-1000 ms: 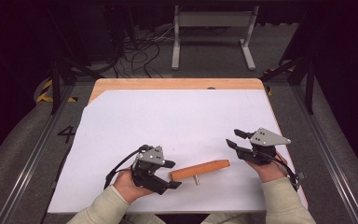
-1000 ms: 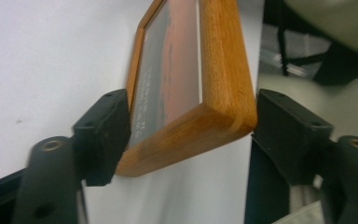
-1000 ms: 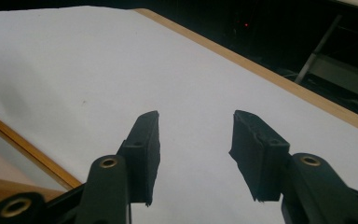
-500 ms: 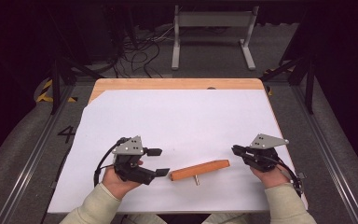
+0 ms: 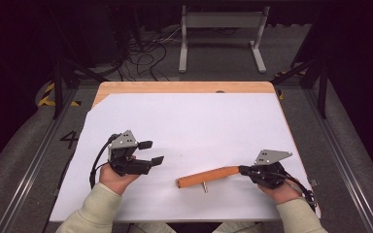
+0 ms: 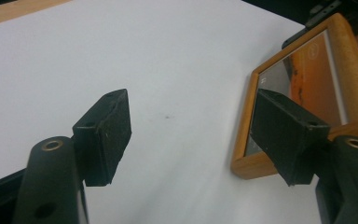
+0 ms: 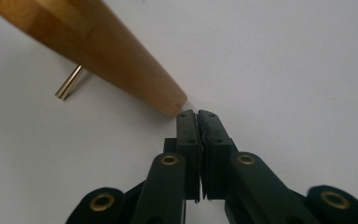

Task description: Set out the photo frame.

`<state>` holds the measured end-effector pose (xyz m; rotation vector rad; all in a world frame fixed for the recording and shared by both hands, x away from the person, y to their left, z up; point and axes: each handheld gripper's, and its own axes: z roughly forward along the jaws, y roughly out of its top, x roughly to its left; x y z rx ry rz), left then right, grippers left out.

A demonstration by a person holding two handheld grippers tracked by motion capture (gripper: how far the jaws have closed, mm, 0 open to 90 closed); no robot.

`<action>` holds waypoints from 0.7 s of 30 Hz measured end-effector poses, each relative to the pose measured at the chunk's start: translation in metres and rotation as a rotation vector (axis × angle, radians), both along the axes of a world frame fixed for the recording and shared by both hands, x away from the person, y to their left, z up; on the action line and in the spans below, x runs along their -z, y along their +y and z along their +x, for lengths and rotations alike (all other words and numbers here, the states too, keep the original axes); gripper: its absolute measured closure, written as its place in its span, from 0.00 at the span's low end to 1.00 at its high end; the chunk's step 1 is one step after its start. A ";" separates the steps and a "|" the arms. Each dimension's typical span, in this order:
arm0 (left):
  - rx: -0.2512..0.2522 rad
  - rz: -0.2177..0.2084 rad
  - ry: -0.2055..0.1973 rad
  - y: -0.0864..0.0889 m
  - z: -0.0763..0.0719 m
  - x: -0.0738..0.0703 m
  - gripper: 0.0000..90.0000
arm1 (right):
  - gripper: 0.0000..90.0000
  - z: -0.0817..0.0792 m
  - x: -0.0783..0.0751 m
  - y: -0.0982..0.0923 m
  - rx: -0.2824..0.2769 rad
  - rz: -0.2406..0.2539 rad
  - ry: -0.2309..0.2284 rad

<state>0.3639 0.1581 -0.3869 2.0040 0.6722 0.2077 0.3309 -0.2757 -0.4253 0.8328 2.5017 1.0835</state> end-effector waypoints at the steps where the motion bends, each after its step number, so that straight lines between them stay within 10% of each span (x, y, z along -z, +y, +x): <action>1: -0.002 -0.002 0.003 0.000 0.000 0.001 0.32 | 0.97 0.000 0.002 0.001 -0.007 -0.004 0.007; 21: -0.024 0.031 0.017 0.003 0.003 0.011 0.31 | 1.00 0.009 0.021 0.015 -0.054 0.004 0.088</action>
